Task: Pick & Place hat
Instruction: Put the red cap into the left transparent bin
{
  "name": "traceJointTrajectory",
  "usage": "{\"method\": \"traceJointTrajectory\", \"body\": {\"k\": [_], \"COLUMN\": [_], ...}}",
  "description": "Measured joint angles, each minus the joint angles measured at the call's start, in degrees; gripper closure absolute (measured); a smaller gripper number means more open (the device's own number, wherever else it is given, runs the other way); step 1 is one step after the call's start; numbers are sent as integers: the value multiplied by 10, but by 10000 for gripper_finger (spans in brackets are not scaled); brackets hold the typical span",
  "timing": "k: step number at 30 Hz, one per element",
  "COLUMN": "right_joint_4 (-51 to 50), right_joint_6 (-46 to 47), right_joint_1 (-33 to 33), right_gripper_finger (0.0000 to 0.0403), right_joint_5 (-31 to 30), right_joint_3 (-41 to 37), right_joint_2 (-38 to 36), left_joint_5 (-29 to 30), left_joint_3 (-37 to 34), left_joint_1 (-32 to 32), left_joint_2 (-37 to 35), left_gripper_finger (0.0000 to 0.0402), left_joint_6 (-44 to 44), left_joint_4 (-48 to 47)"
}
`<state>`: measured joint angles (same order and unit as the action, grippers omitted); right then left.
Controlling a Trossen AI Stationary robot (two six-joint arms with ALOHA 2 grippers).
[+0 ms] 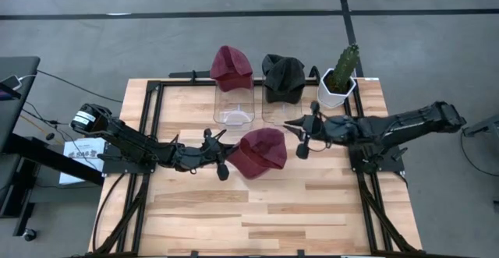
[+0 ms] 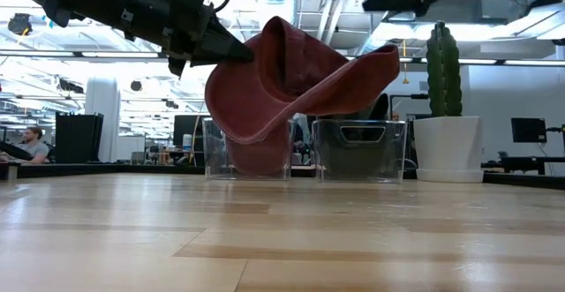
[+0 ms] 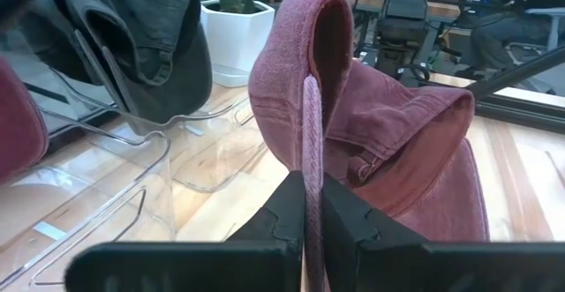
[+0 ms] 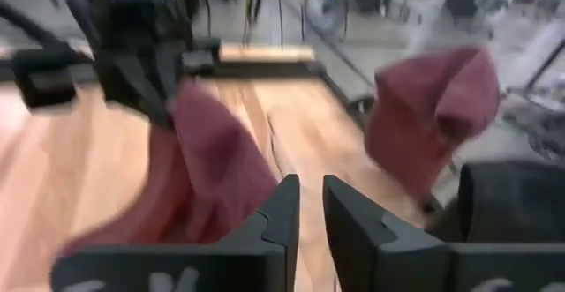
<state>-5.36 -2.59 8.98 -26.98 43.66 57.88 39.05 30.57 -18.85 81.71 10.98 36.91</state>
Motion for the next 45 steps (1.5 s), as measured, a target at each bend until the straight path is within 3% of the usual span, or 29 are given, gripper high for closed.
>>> {"method": "traceJointTrajectory", "body": {"k": [7, 13, 24, 37, 45], "right_joint_4": [-48, -50, -49, -53, -18], "right_joint_6": [28, 32, 36, 41, 37], "right_joint_1": [-24, -25, -25, -41, -47], "right_gripper_finger": [316, 254, 167, 159, 158], "right_joint_5": [33, 26, 11, 1, 30], "right_joint_3": [0, 0, 0, 0, 0], "right_joint_2": [62, 104, 114, 122, 173], "left_joint_5": [1, 1, 1, 1, 1], "left_joint_3": [0, 0, 0, 0, 0], "left_joint_1": [0, 0, 0, 0, 0], "left_joint_2": [0, 0, 0, 0, 0], "left_gripper_finger": [382, 382, 382, 382, 382], "left_joint_6": [0, 0, 4, 4, 4], "left_joint_4": [0, 0, 0, 3, 8]}}
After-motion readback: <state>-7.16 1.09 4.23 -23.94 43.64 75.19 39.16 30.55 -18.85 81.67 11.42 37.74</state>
